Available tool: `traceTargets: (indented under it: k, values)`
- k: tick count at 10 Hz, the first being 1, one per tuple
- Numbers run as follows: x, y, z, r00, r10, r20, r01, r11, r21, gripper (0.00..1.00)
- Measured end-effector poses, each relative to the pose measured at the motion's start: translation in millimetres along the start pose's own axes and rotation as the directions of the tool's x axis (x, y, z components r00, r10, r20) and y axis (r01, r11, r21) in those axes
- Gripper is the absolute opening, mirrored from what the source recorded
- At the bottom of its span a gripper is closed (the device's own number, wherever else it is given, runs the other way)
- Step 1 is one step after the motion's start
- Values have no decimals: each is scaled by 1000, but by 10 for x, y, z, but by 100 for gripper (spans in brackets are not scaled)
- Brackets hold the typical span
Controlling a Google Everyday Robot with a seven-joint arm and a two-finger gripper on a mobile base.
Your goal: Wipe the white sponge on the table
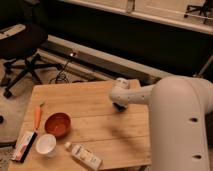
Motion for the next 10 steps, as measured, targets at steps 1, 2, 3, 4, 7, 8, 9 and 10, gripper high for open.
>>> traceTargets:
  k: [1, 2, 3, 4, 7, 8, 9, 10]
  values:
    - [-226, 7, -118, 999, -32, 29, 31, 999, 19, 51]
    - [-366, 8, -183, 997, -53, 47, 52, 998, 31, 51]
    - [-530, -2, -248, 995, -81, 66, 79, 996, 42, 51]
    - [-644, -32, -285, 992, -100, 80, 96, 994, 53, 51]
    - [-1080, -403, -444, 974, -187, 124, 171, 977, 129, 51]
    - [-1234, -557, -512, 965, -226, 136, 204, 966, 159, 51]
    - [-1405, -721, -587, 951, -271, 146, 242, 951, 189, 51]
    - [-1517, -836, -638, 942, -301, 151, 267, 941, 210, 51]
